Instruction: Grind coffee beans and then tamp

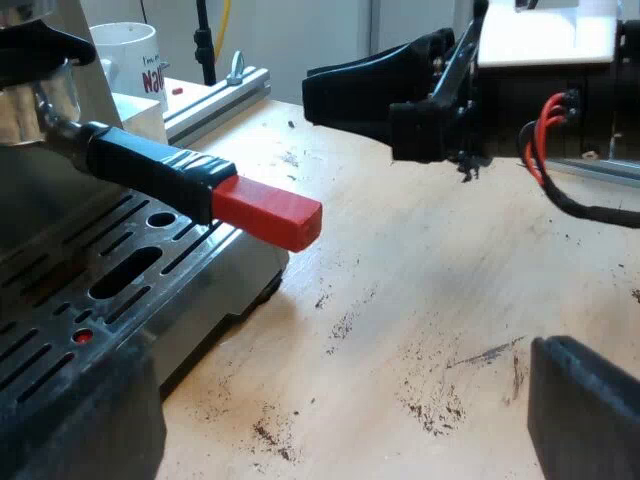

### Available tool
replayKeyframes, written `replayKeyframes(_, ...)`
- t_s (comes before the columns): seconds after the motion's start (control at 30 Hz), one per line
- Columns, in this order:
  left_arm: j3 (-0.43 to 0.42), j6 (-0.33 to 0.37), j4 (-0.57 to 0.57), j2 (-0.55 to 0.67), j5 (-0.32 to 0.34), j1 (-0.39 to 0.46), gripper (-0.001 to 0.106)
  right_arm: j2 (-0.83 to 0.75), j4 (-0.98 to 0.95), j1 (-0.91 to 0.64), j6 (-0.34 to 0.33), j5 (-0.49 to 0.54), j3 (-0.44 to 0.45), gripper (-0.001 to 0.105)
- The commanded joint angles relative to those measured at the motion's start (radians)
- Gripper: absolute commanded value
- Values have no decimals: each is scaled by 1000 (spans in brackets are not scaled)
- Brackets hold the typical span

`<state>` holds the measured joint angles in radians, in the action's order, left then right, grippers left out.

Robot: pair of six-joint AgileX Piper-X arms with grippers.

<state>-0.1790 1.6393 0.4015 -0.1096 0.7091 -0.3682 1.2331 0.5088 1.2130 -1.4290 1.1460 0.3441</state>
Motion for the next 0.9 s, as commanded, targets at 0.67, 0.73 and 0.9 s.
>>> replayKeyframes(0.67,-1,1,-9,-2,12,-1,76,-238,-264,216,-120,-56,97,72)
replayKeyframes(0.73,-1,1,-9,-2,12,-1,76,-238,-348,216,-94,-97,150,72)
replayKeyframes(0.9,-1,1,-11,-2,12,-1,76,-234,-694,207,105,-186,286,71)
